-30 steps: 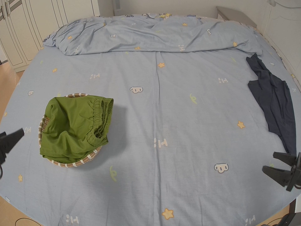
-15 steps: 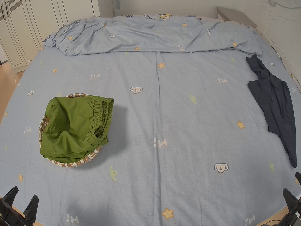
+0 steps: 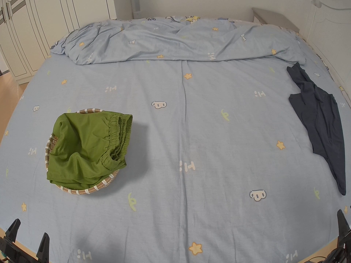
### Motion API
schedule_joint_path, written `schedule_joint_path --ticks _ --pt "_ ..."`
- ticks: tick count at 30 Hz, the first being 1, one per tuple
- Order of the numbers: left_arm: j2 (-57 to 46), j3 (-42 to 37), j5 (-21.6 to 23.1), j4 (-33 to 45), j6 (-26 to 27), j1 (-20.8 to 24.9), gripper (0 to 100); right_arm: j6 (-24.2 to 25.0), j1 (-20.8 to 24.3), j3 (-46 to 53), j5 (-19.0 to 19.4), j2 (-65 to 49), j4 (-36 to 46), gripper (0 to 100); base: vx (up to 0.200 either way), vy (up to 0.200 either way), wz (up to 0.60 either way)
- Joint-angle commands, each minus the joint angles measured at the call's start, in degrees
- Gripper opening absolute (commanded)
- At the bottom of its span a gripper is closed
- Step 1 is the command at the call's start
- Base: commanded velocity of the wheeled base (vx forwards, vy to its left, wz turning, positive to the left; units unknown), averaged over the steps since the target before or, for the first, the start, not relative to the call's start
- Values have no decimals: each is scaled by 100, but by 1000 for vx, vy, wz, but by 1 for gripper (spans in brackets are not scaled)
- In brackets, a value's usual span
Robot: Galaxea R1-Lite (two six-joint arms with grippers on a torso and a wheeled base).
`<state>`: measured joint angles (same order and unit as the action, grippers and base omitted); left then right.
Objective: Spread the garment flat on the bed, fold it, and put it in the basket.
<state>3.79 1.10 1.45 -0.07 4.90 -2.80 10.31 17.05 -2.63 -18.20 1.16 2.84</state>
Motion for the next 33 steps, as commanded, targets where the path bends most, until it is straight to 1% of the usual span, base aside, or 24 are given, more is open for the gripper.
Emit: schedule_joint_path --ticks 1,2,3,5,6,8,9,10,11,14,15,16,19,20,22,23,24,25,26,27,28,29,31,33 --pt "16 -101 40 16 -33 500 100 -108 -203 -18 -34 218 68 100 0 0 0" --pt "16 -101 40 16 -33 500 100 -108 -203 -18 -34 218 68 100 0 0 0" --pt "25 -101 22 25 -77 553 100 -355 -484 -18 71 499 76 100 0 0 0" --pt "25 -101 -22 25 -323 526 100 -970 -1011 0 317 455 32 100 0 0 0" --pt "25 -101 -22 25 -323 526 100 -970 -1011 0 317 455 32 100 0 0 0" --pt "-36 -101 -66 25 -472 386 100 -662 -1055 79 291 412 -161 100 0 0 0" --pt "-203 -101 -66 16 -455 298 100 -399 -1055 158 133 412 -354 100 0 0 0" --pt "-203 -101 -66 16 -455 298 100 -399 -1055 158 133 412 -354 100 0 0 0" --pt "-379 -110 -57 16 -455 263 100 41 -1055 255 -333 420 -636 100 0 0 0" --pt "-362 -110 -57 16 -464 272 100 138 -1196 246 -500 403 -574 100 0 0 0" --pt "-353 -110 -57 7 -455 272 100 85 -1609 246 -456 245 -548 100 0 0 0" --pt "-353 -110 -48 -1 -455 272 100 -82 -1829 246 -324 -89 -557 100 0 0 0" --pt "-353 -110 -57 7 -455 272 100 -486 -1758 246 -307 -72 -565 100 0 0 0" --pt "-353 -110 -57 7 -455 272 100 -486 -1758 246 -307 -72 -565 100 0 0 0" --pt "-353 -110 -40 7 -455 272 100 -926 -1714 246 -149 -116 -557 100 0 0 0" --pt "-353 -110 -40 7 -455 272 100 -926 -1714 246 -149 -116 -557 100 0 0 0" --pt "-353 -110 -48 7 -455 272 100 -1304 -1714 246 264 -116 -565 100 0 0 0" --pt "-353 -110 -48 7 -455 272 100 -1304 -1714 246 264 -116 -565 100 0 0 0" --pt "-353 -110 -48 -1 -455 272 100 -1277 -1714 255 1161 -116 -557 100 0 0 0" --pt "-353 -110 -48 -1 -455 263 100 -1181 -1714 255 1679 -116 -495 100 0 0 0" --pt "-353 -110 -48 -1 -455 272 100 -1102 -1714 255 1978 -116 -346 100 0 0 0" --pt "-353 -110 -48 7 -455 272 100 -1058 -1697 228 2005 -116 -108 100 0 0 0" --pt "-353 -110 -66 7 -464 263 100 -943 -1714 219 1794 -116 -135 100 0 0 0" --pt "-353 -110 -66 7 -464 263 100 -891 -1714 246 1715 -116 -205 100 0 0 0"
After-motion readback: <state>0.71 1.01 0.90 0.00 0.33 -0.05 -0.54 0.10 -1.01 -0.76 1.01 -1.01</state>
